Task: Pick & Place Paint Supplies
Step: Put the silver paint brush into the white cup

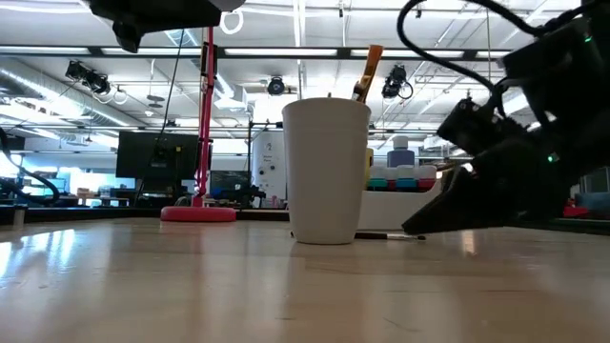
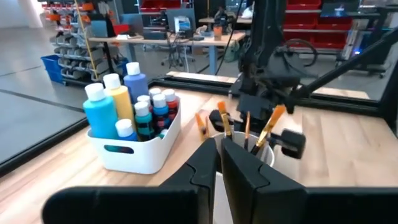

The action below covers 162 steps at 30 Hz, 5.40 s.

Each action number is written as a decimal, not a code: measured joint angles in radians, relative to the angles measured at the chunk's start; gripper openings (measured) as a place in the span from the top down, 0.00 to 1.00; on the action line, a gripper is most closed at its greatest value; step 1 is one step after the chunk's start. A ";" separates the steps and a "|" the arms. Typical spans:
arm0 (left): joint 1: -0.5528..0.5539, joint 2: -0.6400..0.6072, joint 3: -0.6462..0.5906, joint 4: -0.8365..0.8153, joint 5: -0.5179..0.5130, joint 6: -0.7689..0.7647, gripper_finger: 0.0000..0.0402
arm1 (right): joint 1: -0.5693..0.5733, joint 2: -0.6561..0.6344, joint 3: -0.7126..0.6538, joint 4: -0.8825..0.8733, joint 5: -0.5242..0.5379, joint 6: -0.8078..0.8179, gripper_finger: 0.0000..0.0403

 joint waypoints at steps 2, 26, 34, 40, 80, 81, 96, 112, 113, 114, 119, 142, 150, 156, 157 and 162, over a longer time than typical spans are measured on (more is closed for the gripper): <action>0.006 0.004 0.001 -0.001 0.000 -0.007 0.92 | -0.001 0.033 0.031 -0.017 0.005 -0.018 0.75; 0.016 0.007 0.000 -0.029 0.050 -0.072 0.92 | 0.014 0.098 0.087 -0.065 0.101 0.054 0.96; 0.015 0.007 0.000 -0.029 0.123 -0.116 0.92 | 0.021 -0.172 0.080 -0.498 0.091 0.028 0.98; 0.015 0.007 0.000 -0.029 0.144 -0.162 0.92 | 0.023 -0.485 0.082 -0.844 0.091 0.023 0.99; 0.015 0.007 0.000 -0.032 0.147 -0.213 0.92 | -0.041 -0.593 0.622 -2.302 -0.124 0.705 0.70; 0.015 0.007 0.000 -0.032 0.147 -0.213 0.92 | -0.051 -0.593 0.588 -2.300 -0.177 0.751 0.69; 0.023 0.007 0.000 -0.030 0.087 -0.143 0.92 | -0.329 -0.594 0.224 -2.028 -0.347 0.744 0.62; 0.059 0.007 0.000 -0.031 0.156 -0.131 0.92 | -0.474 -0.598 0.118 -1.835 -0.452 0.466 0.67; 0.059 0.007 0.000 -0.031 0.156 -0.131 0.92 | -0.474 -0.597 0.122 -1.825 -0.452 0.438 0.70; 0.059 0.007 0.000 -0.031 0.156 -0.131 0.92 | -0.474 -0.597 0.125 -1.817 -0.452 0.415 0.73; 0.059 0.007 0.000 -0.031 0.156 -0.131 0.92 | -0.473 -0.595 0.132 -1.804 -0.438 0.394 0.95; 0.059 0.006 0.000 -0.031 0.155 -0.131 0.92 | -0.335 -0.593 0.335 -1.473 -0.461 0.255 0.99; 0.059 0.006 0.000 -0.031 0.156 -0.131 0.92 | -0.314 -0.594 0.377 -1.453 -0.476 0.201 0.99; 0.059 0.006 0.000 -0.031 0.156 -0.132 0.92 | -0.334 -0.594 0.378 -1.614 -0.196 0.149 0.93; 0.059 0.006 0.000 -0.031 0.156 -0.132 0.92 | -0.345 -0.594 0.378 -1.664 -0.140 0.167 0.91; 0.059 0.006 0.000 -0.031 0.157 -0.133 0.92 | -0.444 -0.594 0.375 -1.884 -0.084 0.233 0.77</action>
